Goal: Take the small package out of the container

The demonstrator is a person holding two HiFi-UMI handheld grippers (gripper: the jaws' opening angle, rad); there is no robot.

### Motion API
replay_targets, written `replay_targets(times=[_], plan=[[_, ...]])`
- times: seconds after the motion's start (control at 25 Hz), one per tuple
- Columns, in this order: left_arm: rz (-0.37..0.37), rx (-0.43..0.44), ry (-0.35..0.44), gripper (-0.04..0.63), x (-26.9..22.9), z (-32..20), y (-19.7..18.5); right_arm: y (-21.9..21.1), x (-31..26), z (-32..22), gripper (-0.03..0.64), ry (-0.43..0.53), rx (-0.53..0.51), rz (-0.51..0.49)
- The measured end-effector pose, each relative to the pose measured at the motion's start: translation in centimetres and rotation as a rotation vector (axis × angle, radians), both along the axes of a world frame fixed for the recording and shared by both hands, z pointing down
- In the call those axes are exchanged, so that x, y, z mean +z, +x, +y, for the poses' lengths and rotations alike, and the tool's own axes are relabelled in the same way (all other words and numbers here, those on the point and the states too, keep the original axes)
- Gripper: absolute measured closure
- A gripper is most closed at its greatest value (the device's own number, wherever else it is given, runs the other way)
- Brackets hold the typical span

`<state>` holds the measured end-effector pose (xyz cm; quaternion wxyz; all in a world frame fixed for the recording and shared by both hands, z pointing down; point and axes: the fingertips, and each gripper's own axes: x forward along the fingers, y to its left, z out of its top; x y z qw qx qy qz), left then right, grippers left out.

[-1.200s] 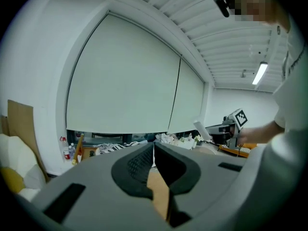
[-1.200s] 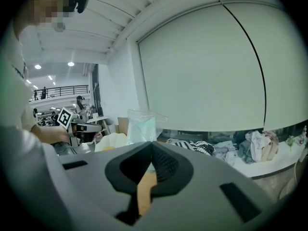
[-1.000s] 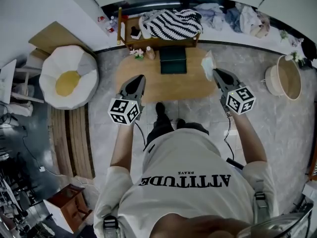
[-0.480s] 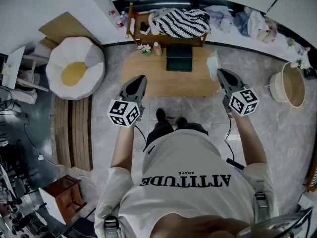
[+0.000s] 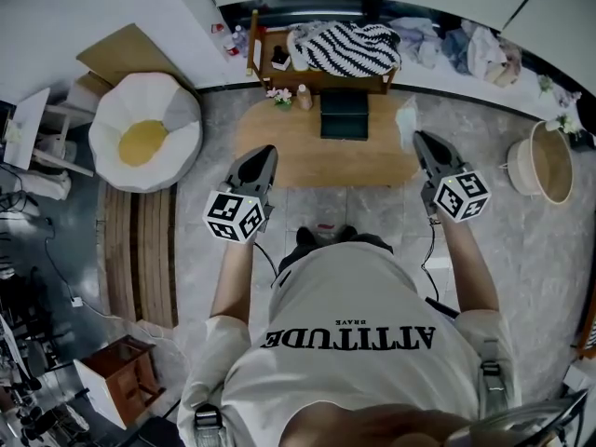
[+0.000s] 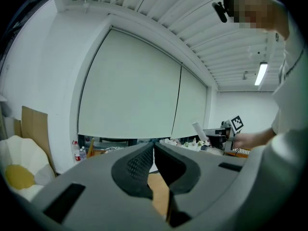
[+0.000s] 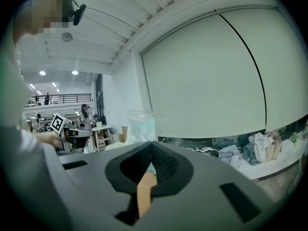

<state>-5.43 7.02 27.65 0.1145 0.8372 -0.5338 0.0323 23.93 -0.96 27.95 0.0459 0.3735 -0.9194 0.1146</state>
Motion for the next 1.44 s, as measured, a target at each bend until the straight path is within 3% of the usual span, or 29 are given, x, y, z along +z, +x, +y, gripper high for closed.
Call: replay_targets(times=[0.52,1.44], plan=[[-0.020,0.011,0.007,0.569,-0.1,-0.6,-4.5,-2.4,-1.8,0.5,0.597,0.039,0.049,-0.009],[0.000,0.013,0.017,0.569,0.1,-2.7,-5.6,-3.4,-1.8,-1.0,0.597,0.040,0.056,-0.003]])
